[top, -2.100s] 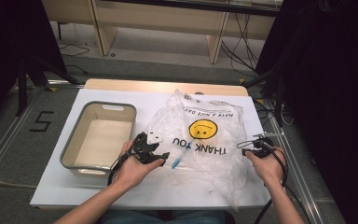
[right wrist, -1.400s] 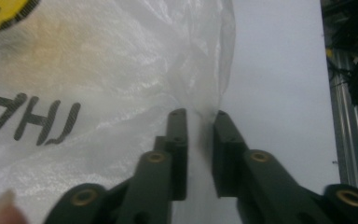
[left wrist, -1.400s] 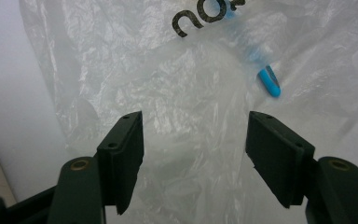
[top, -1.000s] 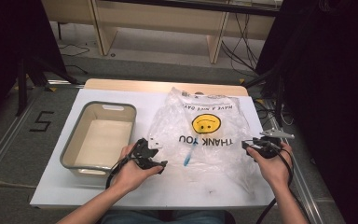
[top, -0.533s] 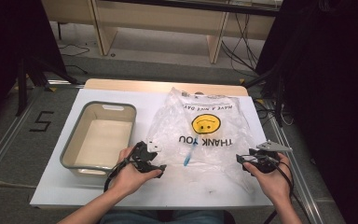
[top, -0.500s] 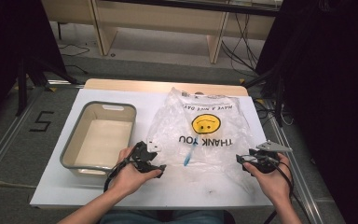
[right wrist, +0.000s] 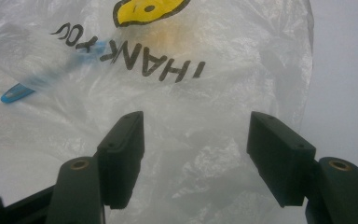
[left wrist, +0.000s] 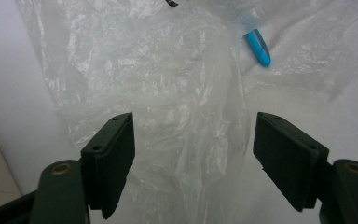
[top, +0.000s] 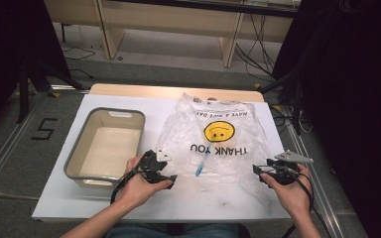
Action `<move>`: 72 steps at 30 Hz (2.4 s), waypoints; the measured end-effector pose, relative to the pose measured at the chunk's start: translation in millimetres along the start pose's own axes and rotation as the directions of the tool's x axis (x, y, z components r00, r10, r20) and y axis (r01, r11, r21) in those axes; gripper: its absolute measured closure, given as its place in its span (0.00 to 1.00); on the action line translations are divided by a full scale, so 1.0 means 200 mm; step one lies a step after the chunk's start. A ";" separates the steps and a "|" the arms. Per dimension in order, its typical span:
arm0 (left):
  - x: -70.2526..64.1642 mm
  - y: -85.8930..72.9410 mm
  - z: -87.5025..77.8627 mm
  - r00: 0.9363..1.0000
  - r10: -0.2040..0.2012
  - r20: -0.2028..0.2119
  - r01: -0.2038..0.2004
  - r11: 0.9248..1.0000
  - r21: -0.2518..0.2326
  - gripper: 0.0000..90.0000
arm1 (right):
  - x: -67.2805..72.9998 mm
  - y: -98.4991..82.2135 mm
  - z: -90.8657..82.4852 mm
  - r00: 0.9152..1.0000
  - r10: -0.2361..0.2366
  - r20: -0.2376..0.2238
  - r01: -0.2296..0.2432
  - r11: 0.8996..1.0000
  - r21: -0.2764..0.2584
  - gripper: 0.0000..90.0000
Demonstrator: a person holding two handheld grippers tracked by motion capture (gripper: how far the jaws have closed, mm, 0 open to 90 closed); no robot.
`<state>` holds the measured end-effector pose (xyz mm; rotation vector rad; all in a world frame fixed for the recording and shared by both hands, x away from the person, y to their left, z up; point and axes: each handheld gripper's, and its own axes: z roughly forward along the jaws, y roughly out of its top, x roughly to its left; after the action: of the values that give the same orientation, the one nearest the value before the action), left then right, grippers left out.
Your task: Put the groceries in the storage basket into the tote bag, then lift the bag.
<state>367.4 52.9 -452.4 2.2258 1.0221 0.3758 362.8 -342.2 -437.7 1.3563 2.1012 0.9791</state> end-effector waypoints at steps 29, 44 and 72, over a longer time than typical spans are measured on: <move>-0.05 -0.03 0.04 0.997 -0.011 -0.075 0.020 0.992 0.121 0.30 | 0.02 -0.08 -0.06 0.993 -0.017 -0.117 0.025 0.997 0.073 0.36; -0.06 -0.02 0.02 0.998 -0.004 -0.064 0.009 0.996 0.085 0.30 | 0.09 -0.19 -0.02 0.982 -0.122 -0.144 0.165 0.925 0.342 0.63; -0.12 -0.11 -0.04 0.999 0.039 0.034 -0.043 0.989 0.140 0.24 | -0.02 -0.13 0.02 0.999 0.044 0.019 -0.048 0.955 0.294 1.00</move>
<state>334.7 49.6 -460.5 2.3744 1.0154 0.2935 352.7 -351.0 -460.4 1.5537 2.2846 0.6904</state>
